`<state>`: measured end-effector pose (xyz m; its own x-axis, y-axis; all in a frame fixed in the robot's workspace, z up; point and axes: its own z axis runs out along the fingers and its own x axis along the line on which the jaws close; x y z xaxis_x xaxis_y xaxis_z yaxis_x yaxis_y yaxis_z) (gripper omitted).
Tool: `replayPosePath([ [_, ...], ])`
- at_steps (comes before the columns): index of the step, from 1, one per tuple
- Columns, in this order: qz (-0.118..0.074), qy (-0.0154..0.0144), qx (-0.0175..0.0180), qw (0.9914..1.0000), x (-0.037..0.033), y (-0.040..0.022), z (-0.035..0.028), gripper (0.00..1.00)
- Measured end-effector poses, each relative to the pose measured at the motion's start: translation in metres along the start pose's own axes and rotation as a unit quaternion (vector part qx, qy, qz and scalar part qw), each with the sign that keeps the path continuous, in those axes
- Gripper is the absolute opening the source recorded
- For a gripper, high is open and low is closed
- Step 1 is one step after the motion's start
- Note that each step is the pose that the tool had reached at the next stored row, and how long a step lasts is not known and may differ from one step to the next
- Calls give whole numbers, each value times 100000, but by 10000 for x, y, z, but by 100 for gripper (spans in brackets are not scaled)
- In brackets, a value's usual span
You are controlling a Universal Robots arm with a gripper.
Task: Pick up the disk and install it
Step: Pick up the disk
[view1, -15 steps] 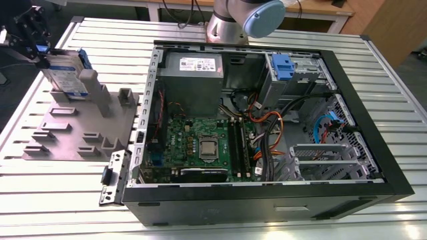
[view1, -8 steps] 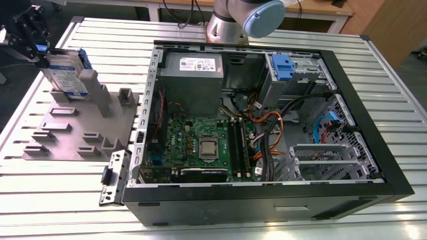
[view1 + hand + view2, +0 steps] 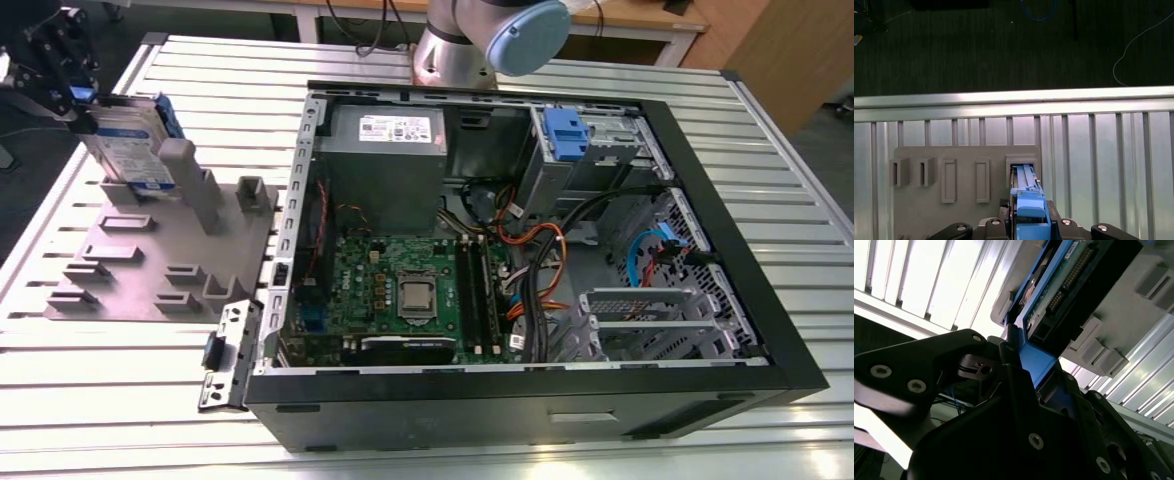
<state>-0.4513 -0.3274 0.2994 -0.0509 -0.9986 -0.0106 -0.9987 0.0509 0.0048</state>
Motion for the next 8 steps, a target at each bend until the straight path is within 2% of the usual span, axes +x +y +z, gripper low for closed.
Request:
replayPosePath([
  [8, 0, 1, 4, 100000, 0, 0, -39, 36],
])
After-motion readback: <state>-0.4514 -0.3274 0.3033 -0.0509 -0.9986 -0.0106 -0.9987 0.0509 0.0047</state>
